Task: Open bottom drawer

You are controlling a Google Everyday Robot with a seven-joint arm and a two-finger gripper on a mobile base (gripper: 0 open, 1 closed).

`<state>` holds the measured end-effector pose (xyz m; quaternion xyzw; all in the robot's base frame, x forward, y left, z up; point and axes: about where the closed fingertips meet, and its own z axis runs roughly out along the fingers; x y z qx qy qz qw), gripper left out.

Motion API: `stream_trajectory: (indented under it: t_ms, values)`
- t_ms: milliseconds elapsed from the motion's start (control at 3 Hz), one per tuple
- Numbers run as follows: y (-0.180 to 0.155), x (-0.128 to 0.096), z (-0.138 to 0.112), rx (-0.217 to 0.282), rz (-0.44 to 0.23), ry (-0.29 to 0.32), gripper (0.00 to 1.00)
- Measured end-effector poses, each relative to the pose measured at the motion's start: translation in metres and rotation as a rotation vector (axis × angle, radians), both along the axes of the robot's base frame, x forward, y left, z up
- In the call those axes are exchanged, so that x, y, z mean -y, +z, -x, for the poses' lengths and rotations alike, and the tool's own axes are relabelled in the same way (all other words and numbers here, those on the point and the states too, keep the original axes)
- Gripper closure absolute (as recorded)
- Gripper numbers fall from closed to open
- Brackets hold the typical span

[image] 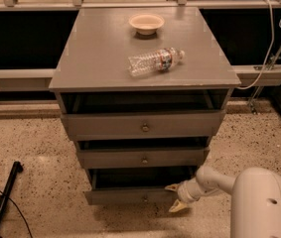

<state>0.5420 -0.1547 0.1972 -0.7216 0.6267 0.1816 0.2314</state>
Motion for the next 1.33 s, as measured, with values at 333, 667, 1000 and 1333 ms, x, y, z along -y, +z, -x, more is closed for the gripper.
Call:
stream_trajectory:
  t_ms: [333, 667, 1000, 1333]
  values:
    - [0.002, 0.007, 0.015, -0.035, 0.006, -0.006, 0.48]
    - [0.008, 0.013, 0.026, -0.051, 0.003, -0.011, 0.6]
    - [0.013, 0.018, 0.015, -0.014, 0.01, -0.035, 0.41]
    - [0.011, 0.025, 0.0, 0.018, 0.032, -0.058, 0.17]
